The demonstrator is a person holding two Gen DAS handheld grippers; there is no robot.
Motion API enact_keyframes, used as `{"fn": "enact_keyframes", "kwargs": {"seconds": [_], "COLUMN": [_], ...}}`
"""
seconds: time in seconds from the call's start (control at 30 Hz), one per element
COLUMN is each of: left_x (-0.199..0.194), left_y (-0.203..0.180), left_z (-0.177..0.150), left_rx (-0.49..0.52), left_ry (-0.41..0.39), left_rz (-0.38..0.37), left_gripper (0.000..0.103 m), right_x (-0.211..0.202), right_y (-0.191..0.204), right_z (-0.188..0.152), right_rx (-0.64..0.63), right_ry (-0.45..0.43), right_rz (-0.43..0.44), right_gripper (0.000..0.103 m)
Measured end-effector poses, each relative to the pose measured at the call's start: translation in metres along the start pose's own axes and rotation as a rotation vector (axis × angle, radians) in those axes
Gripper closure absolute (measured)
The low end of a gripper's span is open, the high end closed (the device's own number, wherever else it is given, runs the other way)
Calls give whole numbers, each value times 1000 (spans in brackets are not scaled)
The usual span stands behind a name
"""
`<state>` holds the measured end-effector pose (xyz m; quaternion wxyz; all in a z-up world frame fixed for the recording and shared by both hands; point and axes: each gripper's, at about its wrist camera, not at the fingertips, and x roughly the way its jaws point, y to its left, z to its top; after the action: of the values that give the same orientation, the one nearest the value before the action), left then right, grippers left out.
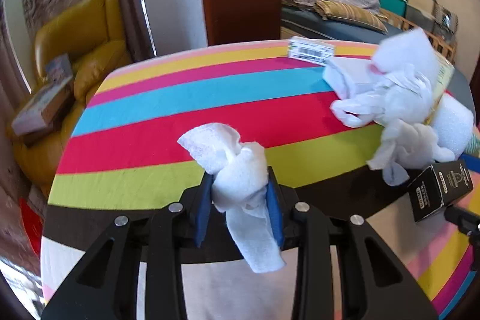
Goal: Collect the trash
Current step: 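Grasp a white tissue with the left gripper while the right grasps the black DORMI box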
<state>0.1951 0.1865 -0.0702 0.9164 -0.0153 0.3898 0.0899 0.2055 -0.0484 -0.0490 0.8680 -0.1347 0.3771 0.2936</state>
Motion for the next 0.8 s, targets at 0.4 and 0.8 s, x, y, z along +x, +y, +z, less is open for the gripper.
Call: {"fn": "enact_keyframes", "kwargs": {"seconds": [0.4,0.8], "left_x": [8,7], "left_y": [14,14], "left_z": [-2,-3], "left_rx": [-61,-61], "left_ry": [53,35], "left_rz": [-18,2], "left_gripper": [68,68], "right_x": [-21,4], "right_y": [40,53], "right_z": [-21,0], "right_rx": [-153,-166], "right_ry": [31,31], "right_rz": [173,95], "right_gripper": [36,57]}}
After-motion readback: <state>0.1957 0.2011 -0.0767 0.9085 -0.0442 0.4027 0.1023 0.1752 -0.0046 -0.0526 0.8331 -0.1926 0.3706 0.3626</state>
